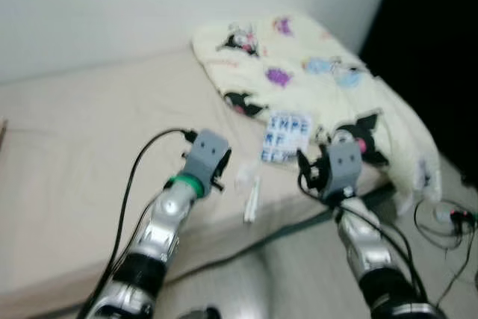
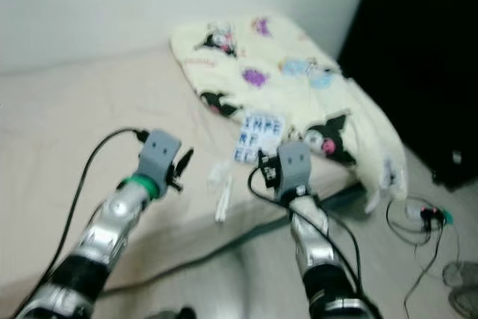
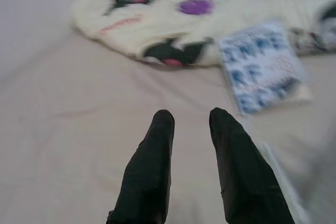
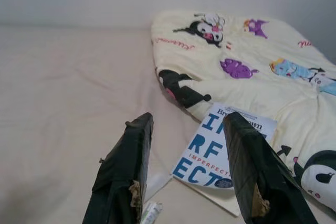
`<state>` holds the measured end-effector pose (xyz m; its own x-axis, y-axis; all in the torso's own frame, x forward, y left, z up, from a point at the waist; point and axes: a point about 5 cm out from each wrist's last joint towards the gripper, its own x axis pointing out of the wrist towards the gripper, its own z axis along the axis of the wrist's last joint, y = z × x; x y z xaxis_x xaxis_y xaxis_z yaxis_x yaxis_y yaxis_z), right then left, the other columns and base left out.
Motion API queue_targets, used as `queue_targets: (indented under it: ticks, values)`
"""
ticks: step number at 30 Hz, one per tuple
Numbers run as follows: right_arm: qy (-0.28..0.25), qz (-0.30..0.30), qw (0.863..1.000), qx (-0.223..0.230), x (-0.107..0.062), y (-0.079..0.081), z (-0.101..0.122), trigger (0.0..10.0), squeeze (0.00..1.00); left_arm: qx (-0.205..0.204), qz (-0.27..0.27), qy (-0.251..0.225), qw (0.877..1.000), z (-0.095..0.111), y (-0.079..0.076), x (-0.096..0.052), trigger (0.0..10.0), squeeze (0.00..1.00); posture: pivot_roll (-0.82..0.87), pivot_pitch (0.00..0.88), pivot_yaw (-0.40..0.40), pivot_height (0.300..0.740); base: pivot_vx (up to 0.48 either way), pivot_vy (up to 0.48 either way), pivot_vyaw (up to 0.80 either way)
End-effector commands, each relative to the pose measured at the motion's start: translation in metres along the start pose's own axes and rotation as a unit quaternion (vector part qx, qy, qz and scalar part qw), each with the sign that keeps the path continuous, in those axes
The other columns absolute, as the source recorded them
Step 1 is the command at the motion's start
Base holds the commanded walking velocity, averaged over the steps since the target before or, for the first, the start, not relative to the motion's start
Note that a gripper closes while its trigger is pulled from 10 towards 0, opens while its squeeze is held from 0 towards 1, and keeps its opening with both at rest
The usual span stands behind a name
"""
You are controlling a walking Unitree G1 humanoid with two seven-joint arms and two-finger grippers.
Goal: Clean up the room
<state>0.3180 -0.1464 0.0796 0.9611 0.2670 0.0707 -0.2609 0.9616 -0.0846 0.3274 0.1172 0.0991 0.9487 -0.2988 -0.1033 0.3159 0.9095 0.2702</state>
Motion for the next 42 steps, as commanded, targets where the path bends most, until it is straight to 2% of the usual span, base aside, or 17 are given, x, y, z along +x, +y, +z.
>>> queue_targets:
  ticks: [1, 5, 24, 32, 38, 42]
  values:
    - [0.011, -0.01, 1.0, 0.001, -0.004, -0.007, -0.004, 10.0, 0.0, -0.002, -0.009, -0.002, 1.0, 0.001, -0.007, 0.001, 10.0, 0.0, -0.06, 0.0, 0.058, 0.74, 0.48, 0.0, 0.0]
    - [0.012, -0.009, 1.0, 0.001, -0.004, -0.007, -0.004, 10.0, 0.0, -0.006, -0.008, 0.0, 1.0, 0.001, -0.007, 0.001, 10.0, 0.0, -0.06, 0.0, 0.058, 0.74, 0.432, 0.0, 0.0]
    - [0.02, 0.005, 0.999, 0.032, -0.008, 0.003, -0.01, 10.0, 0.0, -0.001, -0.029, 0.014, 0.999, -0.011, -0.006, -0.01, 10.0, 0.0, -0.06, 0.0, 0.063, 0.74, 0.0, 0.0, 0.0]
    - [0.019, -0.002, 0.999, 0.033, -0.008, 0.001, -0.009, 10.0, 0.0, -0.002, -0.032, 0.014, 0.999, -0.011, -0.008, -0.011, 10.0, 0.0, -0.06, 0.004, 0.065, 0.74, 0.0, 0.0, 0.0]
    - [0.021, -0.009, 0.999, 0.036, -0.008, 0.001, -0.01, 10.0, 0.0, -0.006, -0.044, 0.032, 0.999, -0.02, -0.01, -0.013, 10.0, 0.0, -0.06, 0.005, 0.066, 0.74, 0.0, 0.0, 0.0]
    - [0.026, -0.019, 0.999, 0.043, -0.009, -0.001, -0.012, 10.0, 0.0, 0.003, -0.075, 0.06, 0.995, -0.033, -0.017, -0.015, 10.0, 0.0, -0.05, 0.013, 0.067, 0.74, 0.0, 0.0, 0.0]
